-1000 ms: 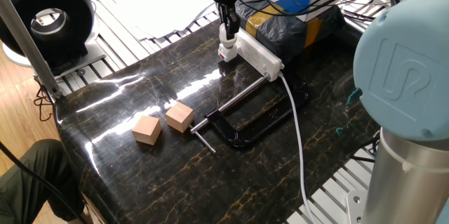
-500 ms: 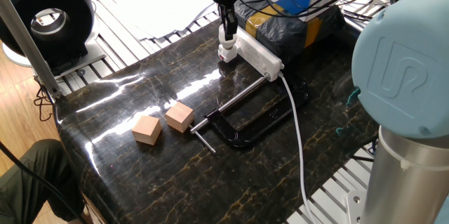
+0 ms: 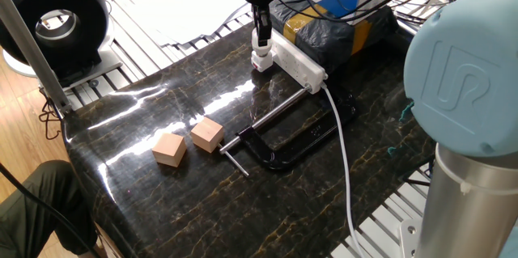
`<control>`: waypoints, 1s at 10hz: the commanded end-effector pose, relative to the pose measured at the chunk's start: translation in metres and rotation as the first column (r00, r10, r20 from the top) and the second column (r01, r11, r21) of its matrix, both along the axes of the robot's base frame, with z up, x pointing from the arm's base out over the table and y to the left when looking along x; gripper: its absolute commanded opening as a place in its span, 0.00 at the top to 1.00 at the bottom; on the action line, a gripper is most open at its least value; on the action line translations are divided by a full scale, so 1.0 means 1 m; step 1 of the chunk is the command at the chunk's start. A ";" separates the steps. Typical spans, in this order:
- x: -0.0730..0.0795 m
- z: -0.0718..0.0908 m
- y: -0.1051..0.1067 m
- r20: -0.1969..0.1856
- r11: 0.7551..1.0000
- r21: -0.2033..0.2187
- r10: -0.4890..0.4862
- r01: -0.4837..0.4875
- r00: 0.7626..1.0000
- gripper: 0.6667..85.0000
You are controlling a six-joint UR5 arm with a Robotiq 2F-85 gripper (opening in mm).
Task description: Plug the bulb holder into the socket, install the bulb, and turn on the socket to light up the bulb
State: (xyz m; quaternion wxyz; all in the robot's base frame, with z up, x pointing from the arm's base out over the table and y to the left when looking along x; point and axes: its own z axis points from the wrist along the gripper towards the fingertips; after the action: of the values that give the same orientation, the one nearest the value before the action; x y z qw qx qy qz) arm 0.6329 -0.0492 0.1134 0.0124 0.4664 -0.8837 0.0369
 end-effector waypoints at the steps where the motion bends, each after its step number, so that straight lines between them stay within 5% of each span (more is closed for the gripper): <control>1: 0.000 0.004 -0.001 -0.005 0.997 0.001 -0.072 0.072 0.997 1.00; 6: -0.002 0.004 -0.002 0.000 0.985 -0.004 -0.175 0.175 0.985 1.00; 10: 0.006 0.003 -0.009 0.039 0.973 -0.026 -0.229 0.230 0.973 1.00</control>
State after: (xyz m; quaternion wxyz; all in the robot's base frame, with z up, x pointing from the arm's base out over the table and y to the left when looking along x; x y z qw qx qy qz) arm 0.6344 -0.0553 0.1164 0.0148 0.3824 -0.9226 0.0489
